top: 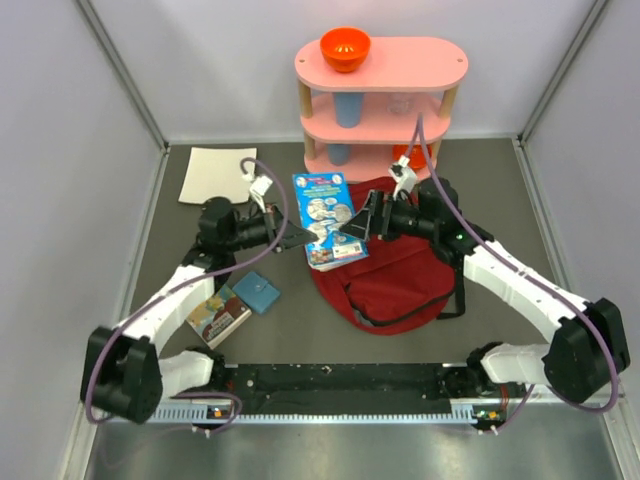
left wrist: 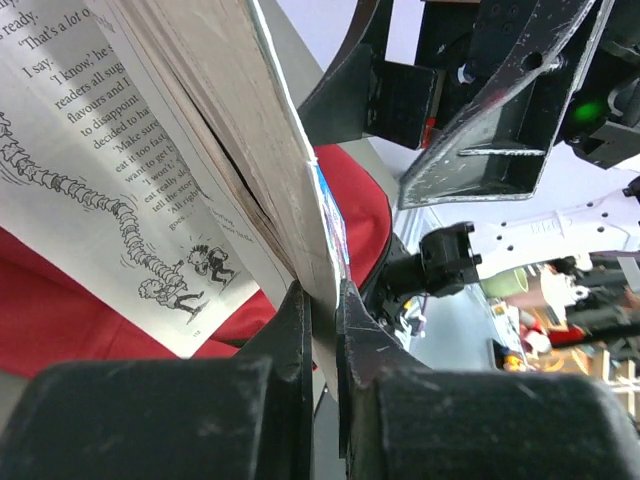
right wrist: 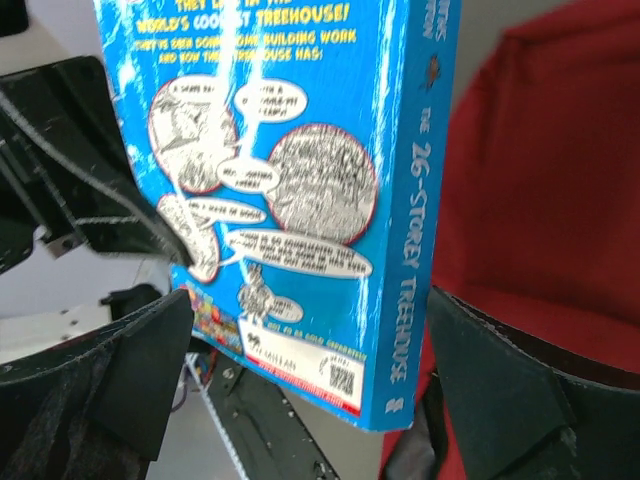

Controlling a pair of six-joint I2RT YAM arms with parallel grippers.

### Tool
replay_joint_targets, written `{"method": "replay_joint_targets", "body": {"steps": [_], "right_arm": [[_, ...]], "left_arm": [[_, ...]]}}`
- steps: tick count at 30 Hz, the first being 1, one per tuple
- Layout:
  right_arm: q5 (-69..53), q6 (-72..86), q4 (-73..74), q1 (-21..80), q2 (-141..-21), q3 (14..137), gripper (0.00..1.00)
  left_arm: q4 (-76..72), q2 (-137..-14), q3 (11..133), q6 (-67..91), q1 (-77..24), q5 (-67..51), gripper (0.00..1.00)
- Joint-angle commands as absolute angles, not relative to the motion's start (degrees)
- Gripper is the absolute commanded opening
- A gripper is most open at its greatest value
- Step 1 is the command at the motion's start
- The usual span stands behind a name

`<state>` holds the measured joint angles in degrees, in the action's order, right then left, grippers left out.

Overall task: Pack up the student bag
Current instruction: Pick up the book from the center of the board.

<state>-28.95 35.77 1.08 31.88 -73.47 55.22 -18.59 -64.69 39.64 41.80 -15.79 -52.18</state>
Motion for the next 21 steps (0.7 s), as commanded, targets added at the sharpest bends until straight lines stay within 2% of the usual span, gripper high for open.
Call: {"method": "replay_joint_targets", "body": {"steps": [1,6,13,14,16,17,18,20,21], "right_arm": [[-18.8,39.0,4.0,31.1,-71.1,49.0,0.98],[-17.3,38.8,4.0,31.0,-71.8,44.0,0.99],[-15.6,39.0,3.3,31.0,-75.4,41.7,0.99],[-15.6,39.3,3.1,31.1,-76.0,41.5,0.99],[-16.3,40.3,2.2,31.1,-77.1,40.9,0.99],[-16.6,40.7,1.9,31.1,-77.3,40.6,0.99],[-16.4,41.4,1.8,31.0,-77.3,40.3,0.99],[-16.3,41.7,0.8,30.7,-77.3,39.3,0.99],[-15.7,41.8,0.8,30.5,-77.3,38.7,0.99]], "left_arm": [[-30.7,-71.4,39.2,43.3,-20.4,-52.2,0.0],[-35.6,-80.6,33.7,45.9,-20.9,-51.0,0.0],[-54.6,-95.0,30.7,54.1,-22.3,-52.4,0.01],[-60.1,-98.6,31.1,55.4,-22.9,-52.9,0.05],[-65.2,-101.6,31.1,59.8,-23.4,-53.2,0.07],[-70.3,-103.7,30.2,61.3,-23.4,-53.1,0.11],[-72.7,-104.3,29.3,63.9,-23.4,-52.3,0.22],[-73.4,-104.5,28.0,64.2,-23.6,-50.8,0.22],[-69.6,-104.2,27.9,62.6,-23.7,-50.4,0.27]]}}
